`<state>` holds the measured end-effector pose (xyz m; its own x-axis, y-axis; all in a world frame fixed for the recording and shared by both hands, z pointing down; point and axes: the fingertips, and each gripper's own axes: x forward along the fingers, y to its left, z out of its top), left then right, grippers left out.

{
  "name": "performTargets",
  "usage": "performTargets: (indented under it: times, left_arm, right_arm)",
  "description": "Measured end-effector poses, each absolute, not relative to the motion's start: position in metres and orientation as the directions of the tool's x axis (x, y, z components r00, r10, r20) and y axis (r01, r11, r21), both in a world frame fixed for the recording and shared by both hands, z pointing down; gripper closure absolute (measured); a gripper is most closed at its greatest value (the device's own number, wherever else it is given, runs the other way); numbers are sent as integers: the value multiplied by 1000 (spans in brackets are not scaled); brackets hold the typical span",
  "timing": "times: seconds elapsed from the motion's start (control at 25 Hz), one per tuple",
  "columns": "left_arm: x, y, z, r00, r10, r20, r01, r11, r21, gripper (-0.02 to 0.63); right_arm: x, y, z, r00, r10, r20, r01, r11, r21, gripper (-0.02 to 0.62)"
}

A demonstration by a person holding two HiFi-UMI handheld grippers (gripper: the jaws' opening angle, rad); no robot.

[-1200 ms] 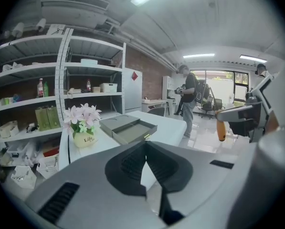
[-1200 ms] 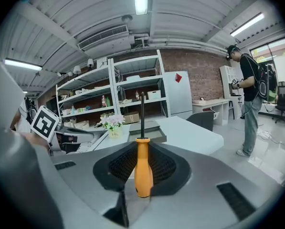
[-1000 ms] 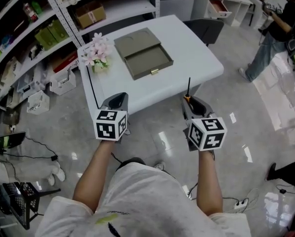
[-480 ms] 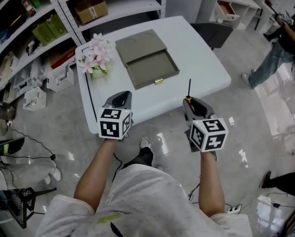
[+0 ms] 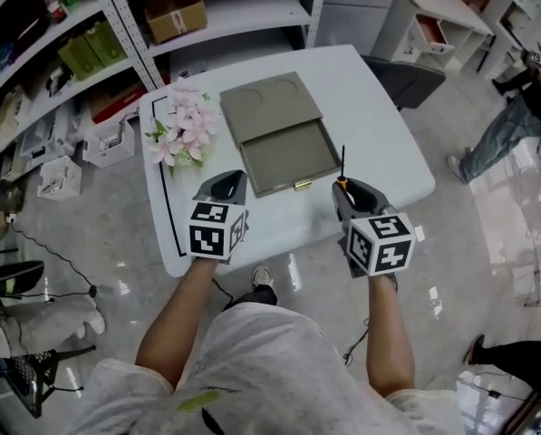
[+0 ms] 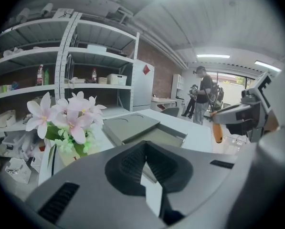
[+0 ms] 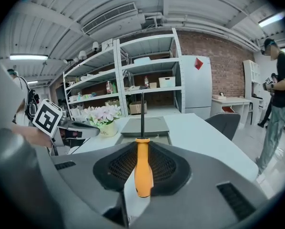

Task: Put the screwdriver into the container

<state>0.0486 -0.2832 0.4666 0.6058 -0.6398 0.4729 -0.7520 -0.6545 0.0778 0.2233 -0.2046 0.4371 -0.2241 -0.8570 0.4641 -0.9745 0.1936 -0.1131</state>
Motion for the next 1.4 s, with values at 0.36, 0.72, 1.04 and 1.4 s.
performTargets:
  times: [0.36,0.72,1.04,1.4]
  left_arm:
    - [45,-328,477,610,-628,484,-756,-644,117,603]
    - [36,-342,487,595,-636,492,-773,-620,133,603]
    - [23,-348,499,503,-699,509,-848,-512,134,603]
    - [13,-343,512,364,-771,523,-928,-347,133,603]
  right_arm:
    - [207,-272,450,-294,-758,581,-933,360,-3,520]
    - [187,-308,465,-364,-609,705,-797,595,103,522]
    - [178,-324,499,-376,-401,836,-534,830,158,521]
    - [179,-332,540,-359,-230,904,-267,954,137,521]
